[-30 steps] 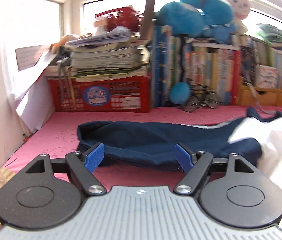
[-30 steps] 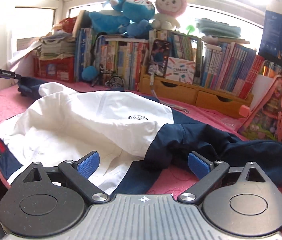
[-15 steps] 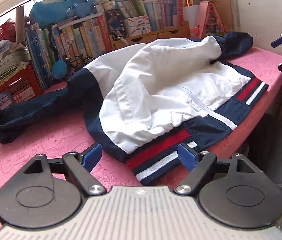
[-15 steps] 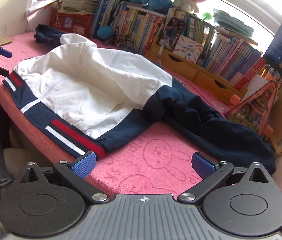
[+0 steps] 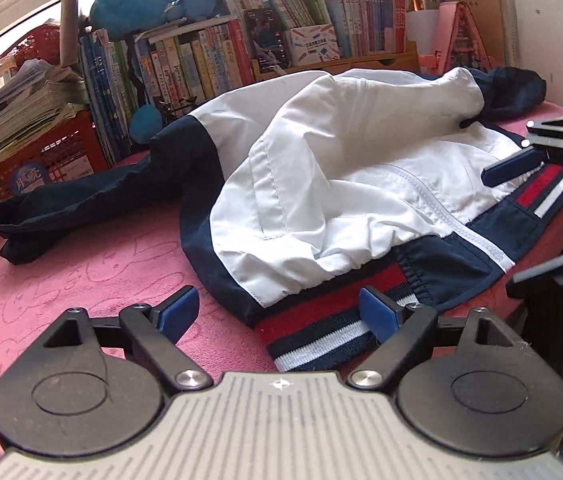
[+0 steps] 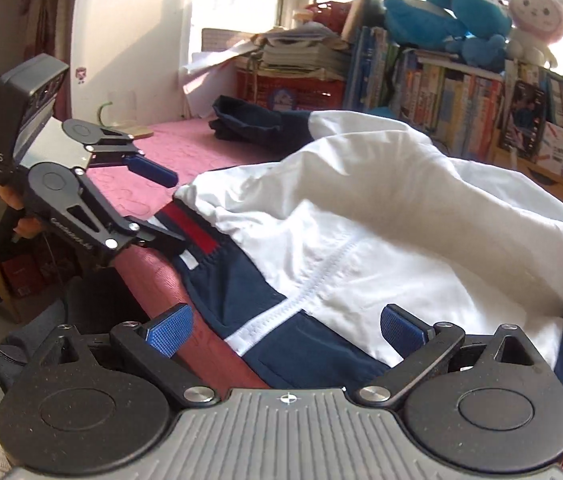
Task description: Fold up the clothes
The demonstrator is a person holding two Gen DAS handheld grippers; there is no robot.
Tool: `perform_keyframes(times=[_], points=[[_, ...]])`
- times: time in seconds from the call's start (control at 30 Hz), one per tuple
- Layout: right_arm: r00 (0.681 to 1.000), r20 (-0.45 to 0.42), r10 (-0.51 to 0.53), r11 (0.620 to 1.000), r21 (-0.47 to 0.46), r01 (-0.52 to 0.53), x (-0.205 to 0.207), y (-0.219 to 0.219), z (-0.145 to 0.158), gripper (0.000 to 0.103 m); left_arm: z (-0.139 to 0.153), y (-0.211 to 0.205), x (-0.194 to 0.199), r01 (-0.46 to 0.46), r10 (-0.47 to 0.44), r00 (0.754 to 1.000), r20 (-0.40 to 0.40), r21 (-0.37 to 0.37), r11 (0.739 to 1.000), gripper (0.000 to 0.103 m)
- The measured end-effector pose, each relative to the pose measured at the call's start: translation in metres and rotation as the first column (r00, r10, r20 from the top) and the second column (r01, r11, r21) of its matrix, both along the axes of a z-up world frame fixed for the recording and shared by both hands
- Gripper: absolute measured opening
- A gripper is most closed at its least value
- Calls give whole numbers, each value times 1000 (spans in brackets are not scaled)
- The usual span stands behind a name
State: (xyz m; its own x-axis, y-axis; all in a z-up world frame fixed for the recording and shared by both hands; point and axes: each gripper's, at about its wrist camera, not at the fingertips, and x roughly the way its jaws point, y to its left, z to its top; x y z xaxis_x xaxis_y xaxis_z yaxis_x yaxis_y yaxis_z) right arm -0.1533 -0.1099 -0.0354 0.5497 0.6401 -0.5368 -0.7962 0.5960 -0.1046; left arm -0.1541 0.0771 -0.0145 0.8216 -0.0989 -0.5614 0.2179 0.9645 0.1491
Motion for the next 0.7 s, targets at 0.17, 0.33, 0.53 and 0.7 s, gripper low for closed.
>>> perform_keyframes(times=[0.17, 0.33, 0.53, 0.7], points=[[994, 109, 16, 996, -88, -7, -9, 35, -14, 99, 12, 14, 13, -76, 79, 997, 23, -115, 990, 88], [986, 165, -29, 996, -74, 42, -14, 34, -15, 76, 22, 13, 3, -11, 15, 999, 39, -111, 994, 88], [975, 158, -157, 988, 24, 155, 0, 21, 2, 59, 16, 1, -15, 90, -89, 996, 19, -67, 994, 88], [964, 178, -199, 979, 70, 189, 4, 21, 11, 56, 2, -17, -6, 91, -91, 996, 14, 16, 996, 89]])
